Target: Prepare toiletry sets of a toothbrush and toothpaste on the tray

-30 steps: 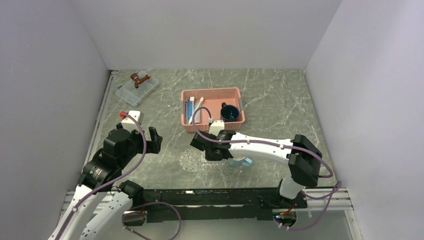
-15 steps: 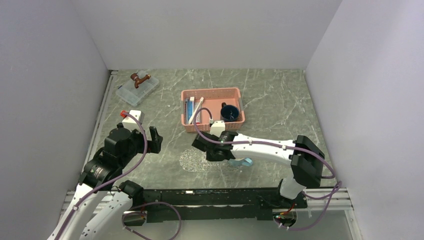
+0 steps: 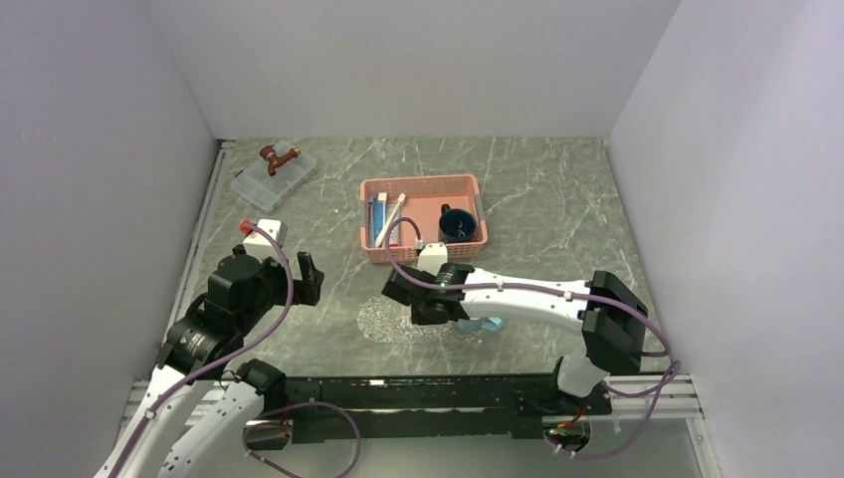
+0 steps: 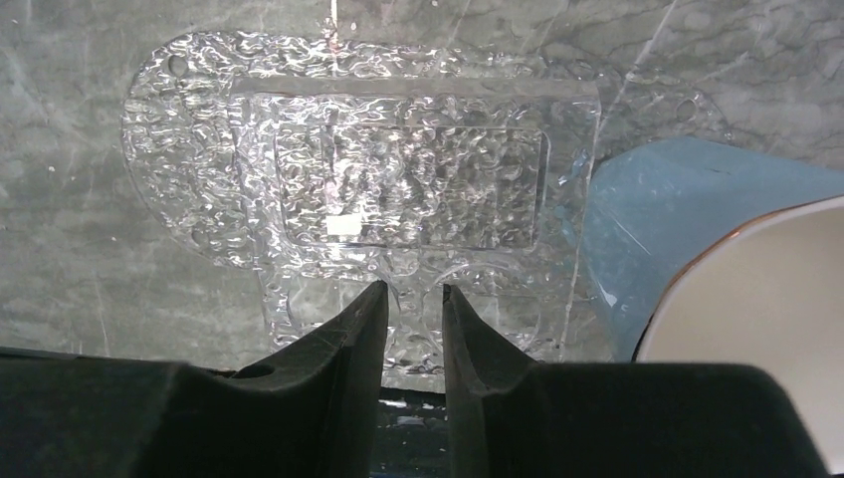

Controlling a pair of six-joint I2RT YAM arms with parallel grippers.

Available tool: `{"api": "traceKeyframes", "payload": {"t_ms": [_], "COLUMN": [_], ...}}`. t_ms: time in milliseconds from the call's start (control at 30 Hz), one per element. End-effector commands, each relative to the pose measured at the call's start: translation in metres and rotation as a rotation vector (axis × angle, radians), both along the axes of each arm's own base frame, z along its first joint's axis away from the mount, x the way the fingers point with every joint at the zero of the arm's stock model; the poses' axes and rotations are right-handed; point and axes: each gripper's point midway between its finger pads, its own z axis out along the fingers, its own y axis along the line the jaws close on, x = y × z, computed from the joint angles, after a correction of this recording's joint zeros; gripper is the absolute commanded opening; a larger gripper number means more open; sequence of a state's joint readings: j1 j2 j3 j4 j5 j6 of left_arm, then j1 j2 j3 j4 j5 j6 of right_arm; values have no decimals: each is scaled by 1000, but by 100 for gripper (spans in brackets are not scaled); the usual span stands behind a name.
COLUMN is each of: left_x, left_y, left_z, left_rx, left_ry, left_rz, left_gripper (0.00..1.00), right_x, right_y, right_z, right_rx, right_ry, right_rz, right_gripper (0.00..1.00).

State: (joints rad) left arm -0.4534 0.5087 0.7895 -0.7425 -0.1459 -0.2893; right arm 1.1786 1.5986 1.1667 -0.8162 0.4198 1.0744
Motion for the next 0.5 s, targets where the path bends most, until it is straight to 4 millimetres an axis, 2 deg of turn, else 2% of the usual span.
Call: {"api": "traceKeyframes", "payload": {"t_ms": [0, 167, 467], "left_x": [4, 3, 3], "left_y": [-1, -1, 0], "left_z": [8, 7, 8], "left_rx": [-5, -6, -7], "left_ry": [-32, -32, -32], "left_rz": [0, 0, 2], "left_gripper": [99, 99, 99], "right_x": [6, 10, 22], "right_y": [4, 2, 2], "right_z": [29, 38, 74], "right_rx": [47, 45, 75], "right_ry": [-58, -76, -169], "right_rz": [-16, -27, -16], "right_gripper": [31, 33, 35]}}
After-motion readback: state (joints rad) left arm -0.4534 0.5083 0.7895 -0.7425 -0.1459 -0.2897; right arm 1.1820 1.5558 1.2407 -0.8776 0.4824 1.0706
